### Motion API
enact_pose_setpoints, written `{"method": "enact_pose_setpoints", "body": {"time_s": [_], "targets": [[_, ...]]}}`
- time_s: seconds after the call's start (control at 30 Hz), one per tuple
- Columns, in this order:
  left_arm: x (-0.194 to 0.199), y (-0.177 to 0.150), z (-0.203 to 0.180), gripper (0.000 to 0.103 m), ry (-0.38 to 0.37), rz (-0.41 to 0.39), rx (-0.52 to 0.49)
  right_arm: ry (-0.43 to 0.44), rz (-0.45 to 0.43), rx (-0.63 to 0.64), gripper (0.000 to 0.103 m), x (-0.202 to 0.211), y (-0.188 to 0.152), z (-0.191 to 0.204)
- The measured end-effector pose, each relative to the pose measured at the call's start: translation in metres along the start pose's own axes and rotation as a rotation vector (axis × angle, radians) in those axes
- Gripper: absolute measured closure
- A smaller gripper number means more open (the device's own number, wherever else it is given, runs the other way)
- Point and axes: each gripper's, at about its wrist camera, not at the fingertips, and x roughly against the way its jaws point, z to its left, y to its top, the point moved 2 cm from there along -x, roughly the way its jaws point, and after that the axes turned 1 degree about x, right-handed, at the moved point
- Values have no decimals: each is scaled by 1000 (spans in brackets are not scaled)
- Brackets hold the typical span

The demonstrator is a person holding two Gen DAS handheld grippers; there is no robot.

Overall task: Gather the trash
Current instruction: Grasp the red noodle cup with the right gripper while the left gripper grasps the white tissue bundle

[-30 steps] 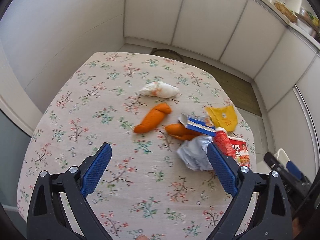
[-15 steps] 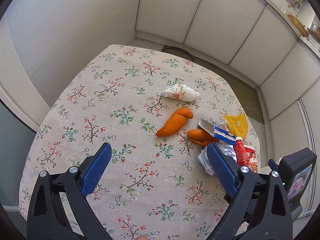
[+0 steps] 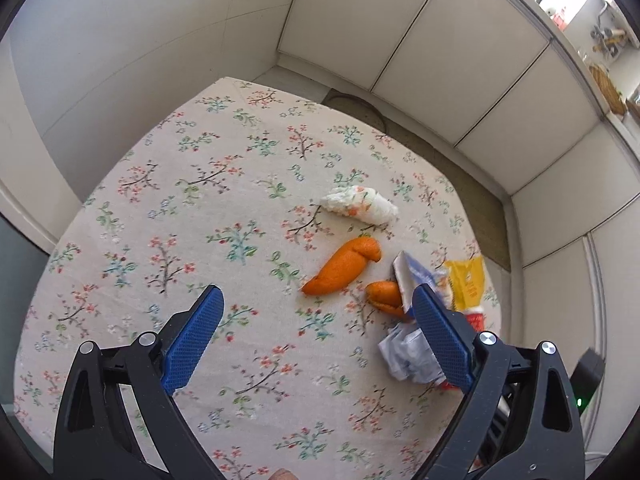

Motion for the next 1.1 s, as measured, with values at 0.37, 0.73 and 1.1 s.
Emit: {"method": "enact_pose_setpoints", "body": {"time_s": [0.37,0.73,1.1], "targets": [[-57,29,-11,14,49,14,-89,207,-68,-173,70,41,14,-12],[-131,45,-58,24,85,79,-434,224,-62,-196,69,46,15,-18],[-176,46,-78,44,129,179,-627,220,-61,-210,69,44,17,-24]]}}
